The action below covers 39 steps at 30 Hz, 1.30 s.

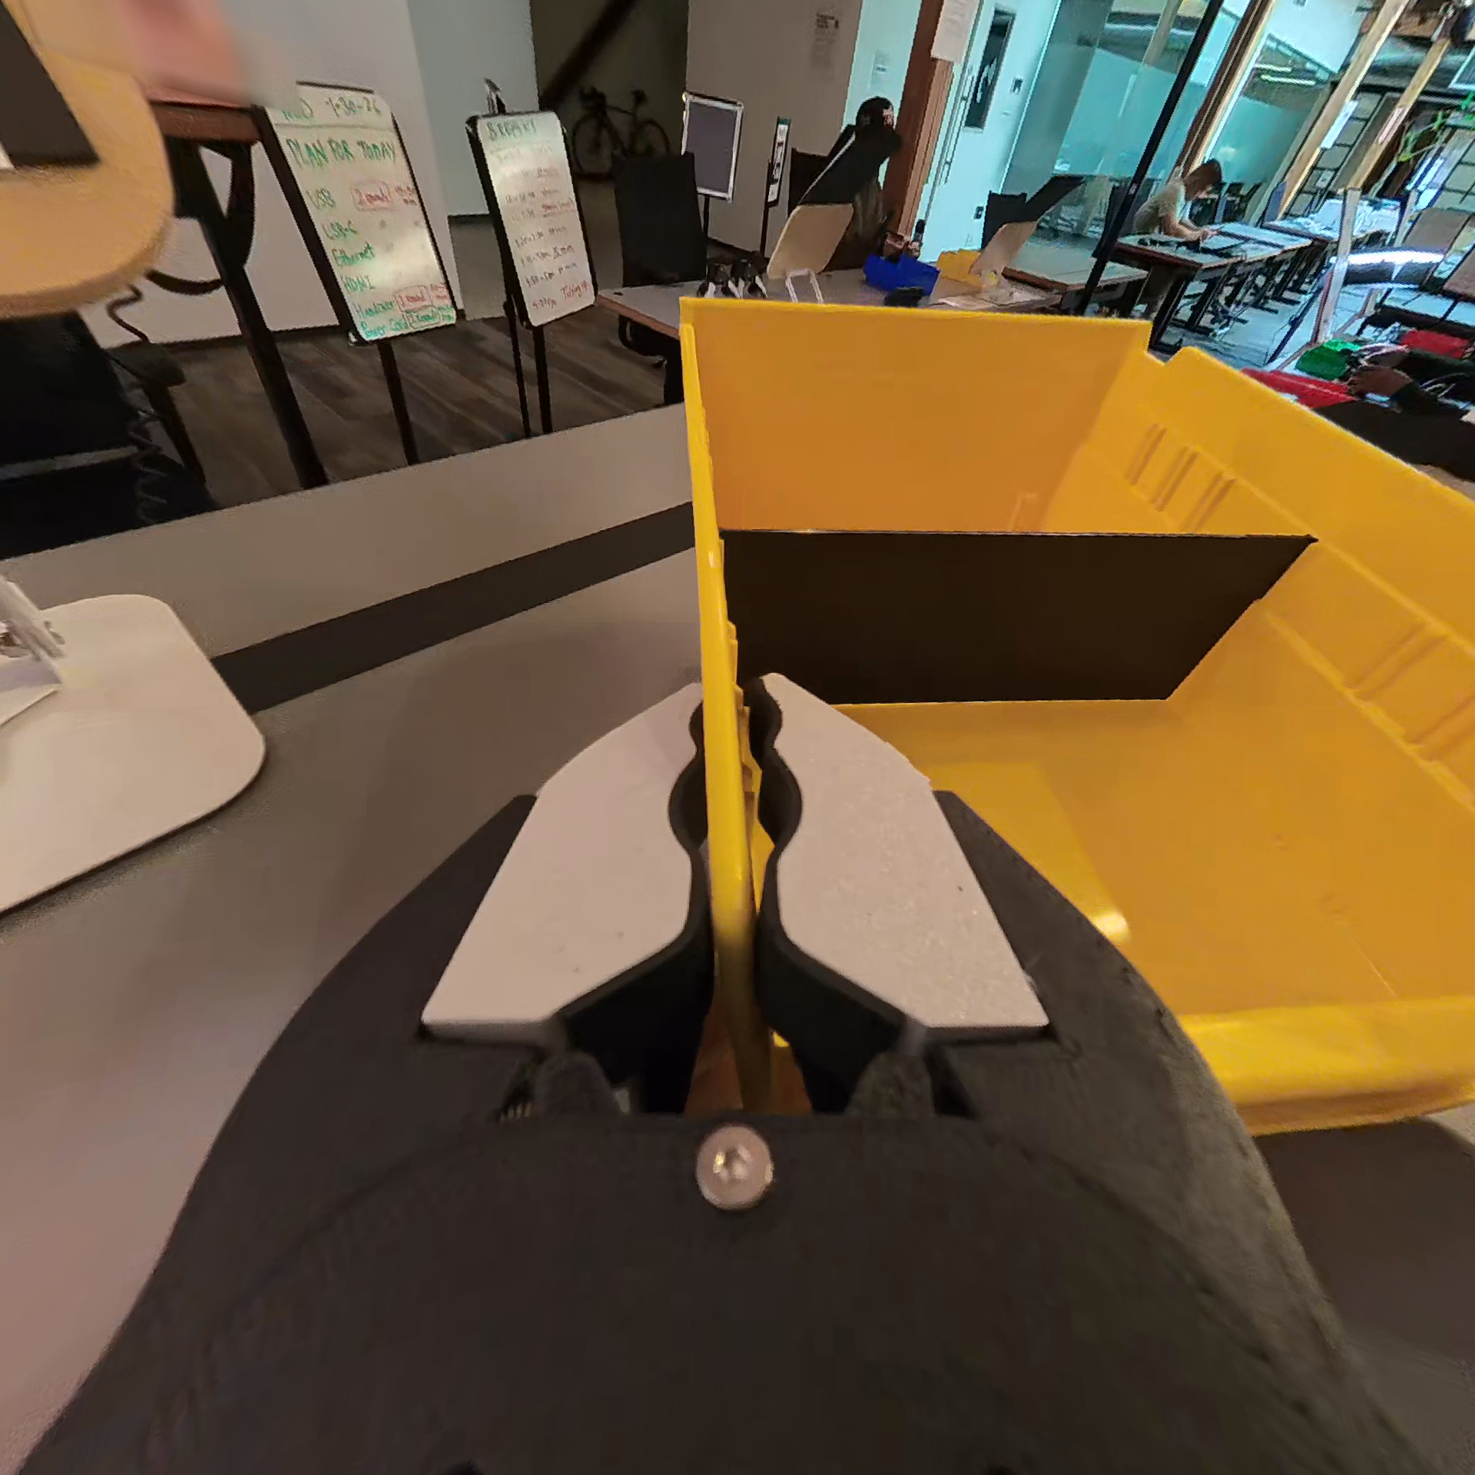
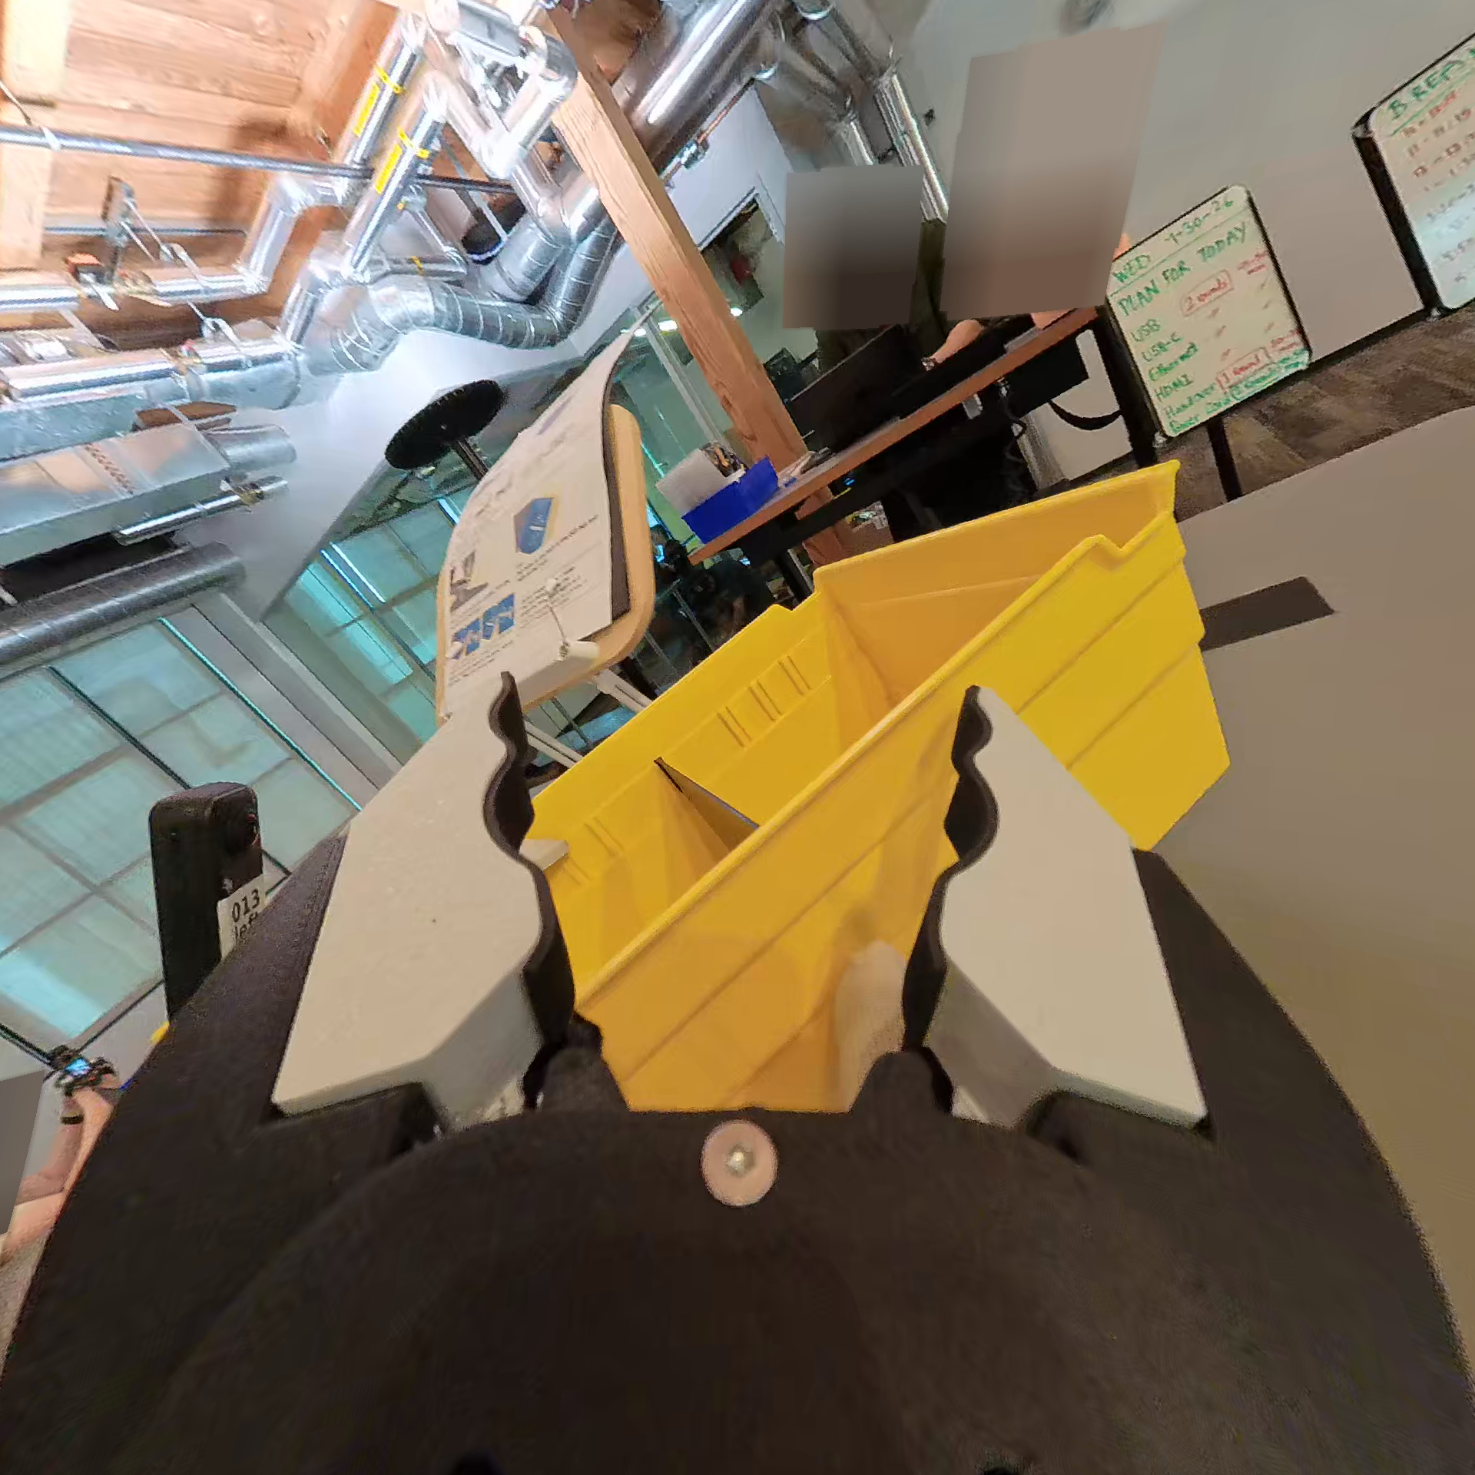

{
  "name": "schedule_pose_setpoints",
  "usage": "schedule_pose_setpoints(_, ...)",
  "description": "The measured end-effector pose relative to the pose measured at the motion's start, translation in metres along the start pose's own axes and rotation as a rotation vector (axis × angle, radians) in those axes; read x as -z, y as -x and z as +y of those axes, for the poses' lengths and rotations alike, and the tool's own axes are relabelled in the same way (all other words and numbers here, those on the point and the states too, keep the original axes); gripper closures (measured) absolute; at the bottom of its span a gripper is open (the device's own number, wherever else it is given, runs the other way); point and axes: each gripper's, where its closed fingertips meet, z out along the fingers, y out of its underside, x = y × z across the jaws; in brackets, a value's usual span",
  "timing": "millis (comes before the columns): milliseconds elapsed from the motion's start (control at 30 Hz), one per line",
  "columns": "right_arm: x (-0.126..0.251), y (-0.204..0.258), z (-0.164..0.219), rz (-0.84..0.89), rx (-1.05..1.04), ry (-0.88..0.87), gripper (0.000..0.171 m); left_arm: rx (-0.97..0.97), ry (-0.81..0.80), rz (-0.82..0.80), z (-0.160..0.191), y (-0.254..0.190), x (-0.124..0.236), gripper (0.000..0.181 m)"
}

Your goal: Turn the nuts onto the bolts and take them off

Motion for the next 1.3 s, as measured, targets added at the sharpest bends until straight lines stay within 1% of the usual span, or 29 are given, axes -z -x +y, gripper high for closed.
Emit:
schedule_pose_setpoints(200,-0.007,-0.031,0.021,0.052,0.023,0.071,0.062,0.020,0.053,0.036,0.017,-0.008,-0.021,0.163)
schedule_pose_setpoints(300,-0.010,-0.039,0.024,0.057,0.038,0.077,0.068,0.009,0.051,0.043,0.021,-0.011,-0.022,0.158)
schedule_pose_setpoints(500,-0.023,-0.060,0.020,0.078,0.104,0.141,0.068,0.100,0.090,0.172,0.028,-0.040,-0.022,0.126)
schedule_pose_setpoints(667,-0.034,-0.079,0.014,0.098,0.157,0.197,0.070,0.197,0.090,0.264,0.024,-0.059,-0.023,0.115)
schedule_pose_setpoints(800,-0.039,-0.090,0.012,0.133,0.230,0.238,0.075,0.295,0.087,0.302,0.018,-0.068,-0.030,0.114)
schedule_pose_setpoints(933,-0.045,-0.107,0.006,0.159,0.286,0.281,0.076,0.343,0.083,0.293,0.015,-0.080,-0.045,0.109)
schedule_pose_setpoints(1000,-0.050,-0.118,0.002,0.150,0.299,0.317,0.076,0.373,0.071,0.282,0.013,-0.085,-0.054,0.110)
schedule_pose_setpoints(1133,-0.062,-0.140,-0.007,0.117,0.308,0.362,0.078,0.394,0.053,0.267,0.007,-0.096,-0.074,0.103)
schedule_pose_setpoints(1233,-0.070,-0.150,-0.011,0.086,0.304,0.377,0.077,0.397,0.037,0.271,0.004,-0.101,-0.082,0.099)
schedule_pose_setpoints(1267,-0.070,-0.153,-0.014,0.090,0.305,0.382,0.077,0.403,0.045,0.283,0.003,-0.102,-0.082,0.097)
schedule_pose_setpoints(1300,-0.068,-0.159,-0.019,0.123,0.323,0.386,0.076,0.403,0.041,0.283,0.000,-0.101,-0.080,0.087)
